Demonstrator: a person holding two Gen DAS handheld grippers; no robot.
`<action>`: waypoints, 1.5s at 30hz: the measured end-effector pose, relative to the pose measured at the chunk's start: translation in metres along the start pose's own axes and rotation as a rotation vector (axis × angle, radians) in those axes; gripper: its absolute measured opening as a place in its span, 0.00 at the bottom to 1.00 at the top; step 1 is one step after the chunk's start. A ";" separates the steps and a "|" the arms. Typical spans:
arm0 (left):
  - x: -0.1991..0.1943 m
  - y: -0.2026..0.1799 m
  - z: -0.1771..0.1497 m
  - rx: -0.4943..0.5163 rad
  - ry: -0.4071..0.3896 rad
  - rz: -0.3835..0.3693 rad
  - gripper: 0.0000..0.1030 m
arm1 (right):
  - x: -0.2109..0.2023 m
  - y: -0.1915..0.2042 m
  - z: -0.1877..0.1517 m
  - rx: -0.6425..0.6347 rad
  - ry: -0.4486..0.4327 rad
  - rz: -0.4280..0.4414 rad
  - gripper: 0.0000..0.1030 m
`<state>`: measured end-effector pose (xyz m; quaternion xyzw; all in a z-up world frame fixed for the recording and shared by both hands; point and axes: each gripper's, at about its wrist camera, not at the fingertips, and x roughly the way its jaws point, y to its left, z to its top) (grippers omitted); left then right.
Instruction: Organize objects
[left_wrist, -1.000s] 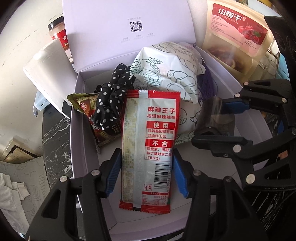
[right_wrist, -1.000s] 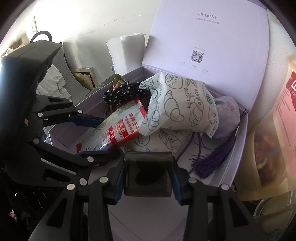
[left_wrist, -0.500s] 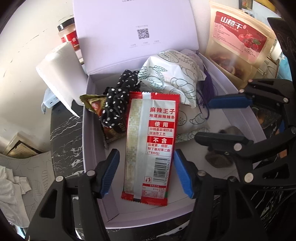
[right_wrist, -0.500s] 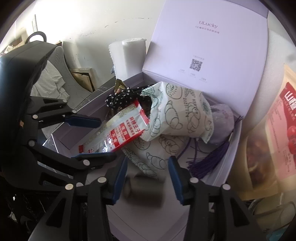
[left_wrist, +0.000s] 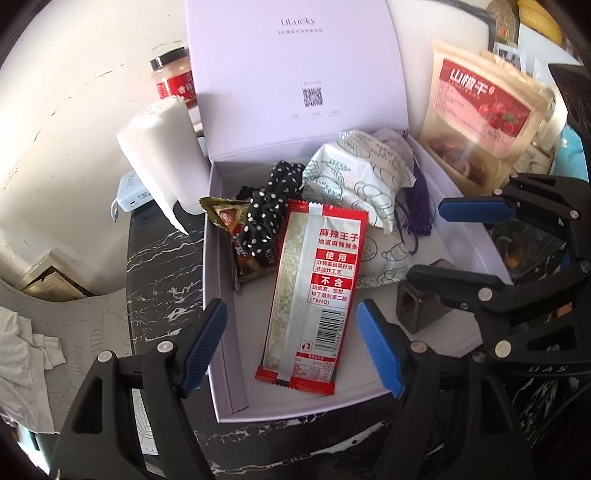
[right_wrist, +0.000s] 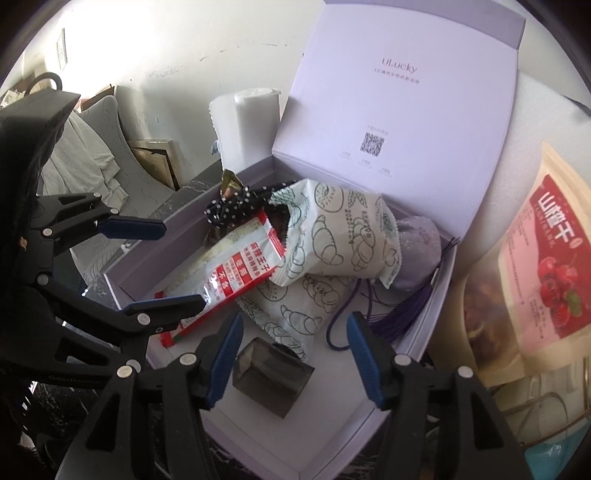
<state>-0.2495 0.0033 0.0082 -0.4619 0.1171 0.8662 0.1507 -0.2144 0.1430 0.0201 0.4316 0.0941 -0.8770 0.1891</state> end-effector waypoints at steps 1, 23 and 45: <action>-0.002 -0.001 -0.001 -0.006 -0.004 -0.001 0.70 | 0.001 0.002 0.005 -0.003 -0.004 -0.001 0.58; -0.123 -0.018 -0.020 -0.108 -0.184 0.057 0.76 | -0.095 0.023 0.004 0.016 -0.162 -0.071 0.58; -0.215 -0.051 -0.080 -0.188 -0.260 0.134 0.79 | -0.181 0.049 -0.044 0.018 -0.253 -0.095 0.60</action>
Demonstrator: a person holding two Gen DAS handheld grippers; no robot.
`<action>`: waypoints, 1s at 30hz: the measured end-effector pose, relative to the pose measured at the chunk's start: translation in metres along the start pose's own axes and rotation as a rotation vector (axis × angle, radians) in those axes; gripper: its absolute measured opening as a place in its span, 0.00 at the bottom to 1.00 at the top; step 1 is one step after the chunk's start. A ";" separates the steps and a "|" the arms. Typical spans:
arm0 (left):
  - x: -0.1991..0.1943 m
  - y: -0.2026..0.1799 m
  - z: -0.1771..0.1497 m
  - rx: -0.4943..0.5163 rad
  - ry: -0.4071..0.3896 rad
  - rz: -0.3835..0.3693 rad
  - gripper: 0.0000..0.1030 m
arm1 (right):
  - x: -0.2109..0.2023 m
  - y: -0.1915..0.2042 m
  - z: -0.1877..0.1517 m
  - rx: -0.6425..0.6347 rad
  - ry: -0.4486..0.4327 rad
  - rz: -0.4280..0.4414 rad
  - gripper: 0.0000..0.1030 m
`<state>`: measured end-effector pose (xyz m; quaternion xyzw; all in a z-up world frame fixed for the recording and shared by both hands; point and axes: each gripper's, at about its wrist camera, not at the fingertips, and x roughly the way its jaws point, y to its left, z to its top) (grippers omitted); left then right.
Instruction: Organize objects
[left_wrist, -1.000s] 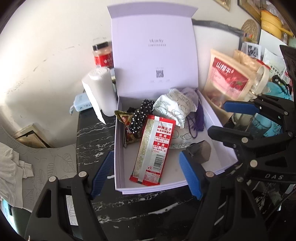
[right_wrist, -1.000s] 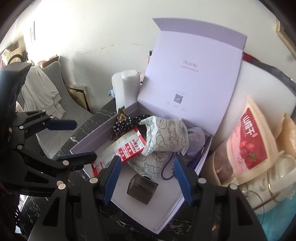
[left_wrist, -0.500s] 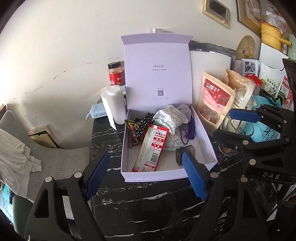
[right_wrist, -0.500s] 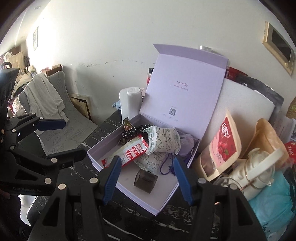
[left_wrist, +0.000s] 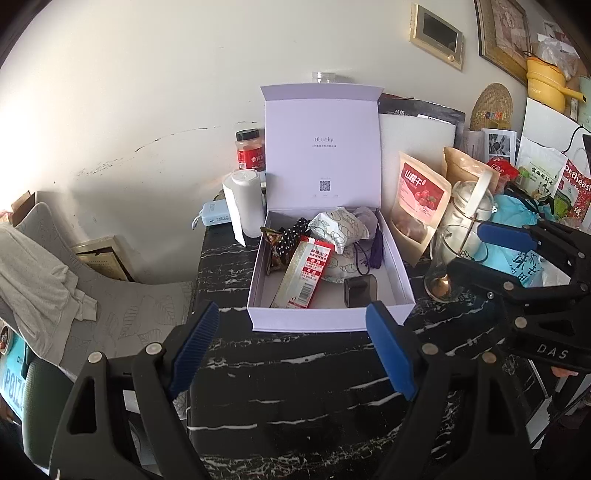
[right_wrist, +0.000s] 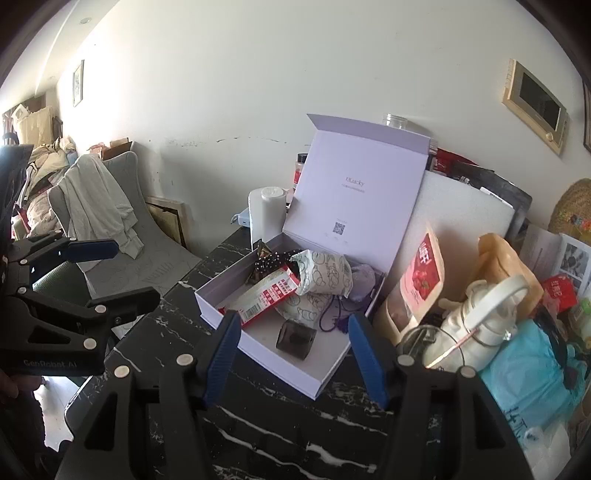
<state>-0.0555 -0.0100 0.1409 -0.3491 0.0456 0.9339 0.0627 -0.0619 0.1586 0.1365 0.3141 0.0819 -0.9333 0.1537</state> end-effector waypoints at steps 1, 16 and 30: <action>-0.003 -0.001 -0.003 -0.002 -0.002 0.006 0.79 | -0.003 0.000 -0.002 0.002 -0.001 -0.001 0.60; -0.035 -0.013 -0.057 -0.045 0.001 0.061 0.79 | -0.031 0.010 -0.042 0.018 0.003 -0.043 0.60; -0.023 -0.024 -0.087 -0.078 0.037 0.088 0.79 | -0.020 0.009 -0.077 0.059 0.045 -0.066 0.61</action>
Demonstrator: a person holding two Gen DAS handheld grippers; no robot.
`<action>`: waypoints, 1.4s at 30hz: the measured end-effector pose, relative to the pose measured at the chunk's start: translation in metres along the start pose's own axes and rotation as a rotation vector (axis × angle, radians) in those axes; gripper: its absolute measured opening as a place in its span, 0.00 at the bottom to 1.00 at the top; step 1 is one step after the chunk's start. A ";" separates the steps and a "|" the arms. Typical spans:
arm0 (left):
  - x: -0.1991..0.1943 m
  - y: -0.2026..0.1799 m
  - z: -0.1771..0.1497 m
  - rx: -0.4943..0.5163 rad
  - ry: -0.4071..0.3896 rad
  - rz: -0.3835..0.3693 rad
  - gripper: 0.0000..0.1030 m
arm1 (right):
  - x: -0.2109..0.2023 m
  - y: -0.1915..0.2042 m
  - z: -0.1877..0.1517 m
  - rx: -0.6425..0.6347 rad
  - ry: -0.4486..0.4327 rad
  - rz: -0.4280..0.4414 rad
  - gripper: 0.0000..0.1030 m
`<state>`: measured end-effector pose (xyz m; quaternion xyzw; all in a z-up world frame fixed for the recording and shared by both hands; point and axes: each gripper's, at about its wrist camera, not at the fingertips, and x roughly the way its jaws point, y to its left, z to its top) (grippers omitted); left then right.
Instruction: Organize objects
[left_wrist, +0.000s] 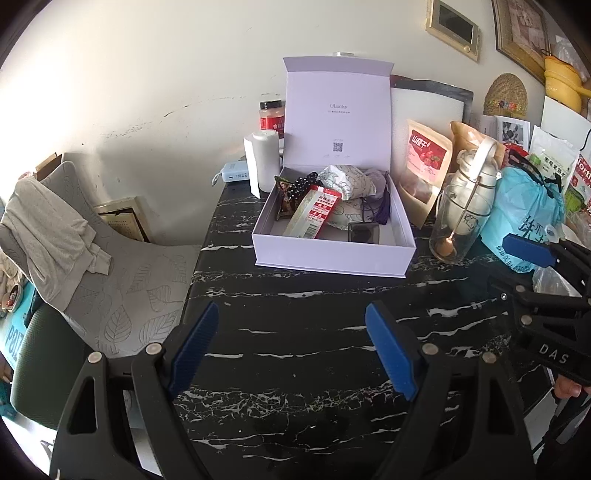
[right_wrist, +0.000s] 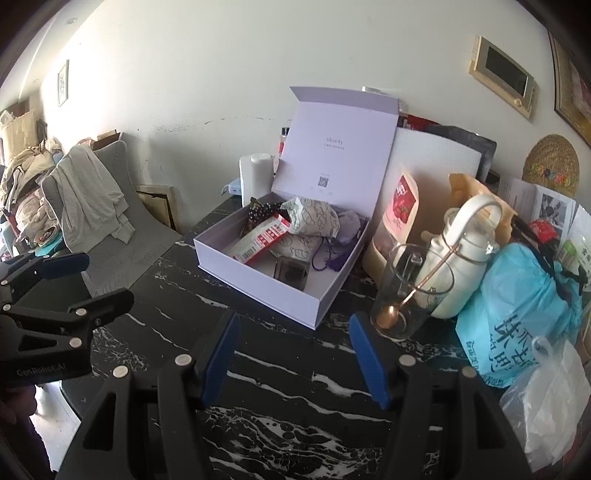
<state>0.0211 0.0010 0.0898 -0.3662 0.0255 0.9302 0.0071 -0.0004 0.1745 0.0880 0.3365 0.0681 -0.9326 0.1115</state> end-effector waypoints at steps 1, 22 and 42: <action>0.001 -0.001 -0.001 0.002 -0.003 0.010 0.79 | 0.001 0.000 -0.001 0.000 0.001 -0.002 0.61; 0.046 0.011 0.001 -0.022 0.083 0.021 0.83 | 0.029 -0.006 0.003 -0.001 0.046 0.008 0.61; 0.058 0.016 0.006 -0.024 0.097 0.030 0.83 | 0.043 -0.005 0.006 -0.008 0.076 0.012 0.61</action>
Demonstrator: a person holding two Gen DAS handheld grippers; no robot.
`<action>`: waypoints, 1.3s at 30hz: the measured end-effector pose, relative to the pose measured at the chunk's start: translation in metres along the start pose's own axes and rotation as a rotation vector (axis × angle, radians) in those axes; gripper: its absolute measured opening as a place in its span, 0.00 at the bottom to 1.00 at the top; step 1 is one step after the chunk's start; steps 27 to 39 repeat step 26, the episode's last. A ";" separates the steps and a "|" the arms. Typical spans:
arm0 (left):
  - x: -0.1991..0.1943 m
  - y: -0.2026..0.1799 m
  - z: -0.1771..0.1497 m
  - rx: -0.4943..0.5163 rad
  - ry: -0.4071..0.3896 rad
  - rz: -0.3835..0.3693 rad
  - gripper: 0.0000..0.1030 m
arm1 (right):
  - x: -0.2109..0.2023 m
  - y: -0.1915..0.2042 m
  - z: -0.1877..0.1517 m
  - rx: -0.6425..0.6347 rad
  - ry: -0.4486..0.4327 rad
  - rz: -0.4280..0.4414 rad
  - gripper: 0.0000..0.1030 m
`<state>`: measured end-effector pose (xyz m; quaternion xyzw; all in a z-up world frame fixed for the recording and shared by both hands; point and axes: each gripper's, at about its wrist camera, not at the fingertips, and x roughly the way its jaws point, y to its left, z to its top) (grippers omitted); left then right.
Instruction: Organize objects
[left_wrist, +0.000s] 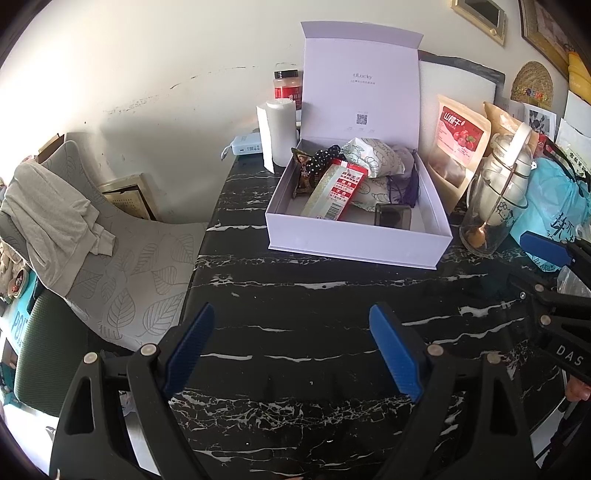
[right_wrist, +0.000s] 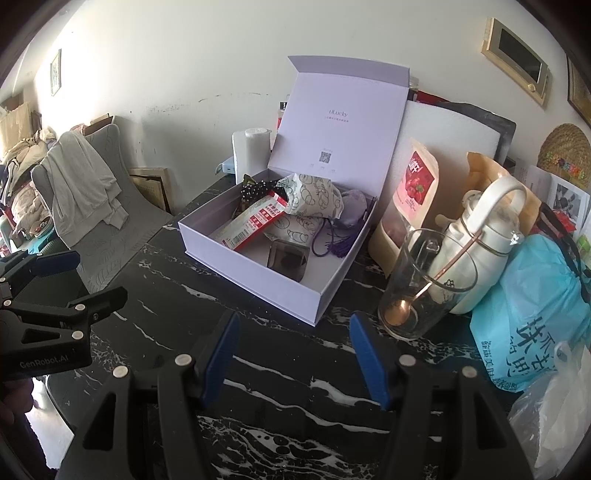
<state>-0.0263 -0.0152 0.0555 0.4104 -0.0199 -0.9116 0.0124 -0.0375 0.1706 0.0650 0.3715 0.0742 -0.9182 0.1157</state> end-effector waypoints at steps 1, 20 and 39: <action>0.000 0.000 0.000 0.000 0.000 0.001 0.83 | 0.000 0.000 0.000 0.000 0.001 0.000 0.61; -0.006 -0.010 -0.008 0.007 0.007 -0.008 0.83 | -0.002 -0.004 -0.010 0.016 0.020 0.004 0.61; -0.008 -0.016 -0.017 0.008 0.020 -0.010 0.83 | -0.007 -0.008 -0.019 0.029 0.026 0.003 0.61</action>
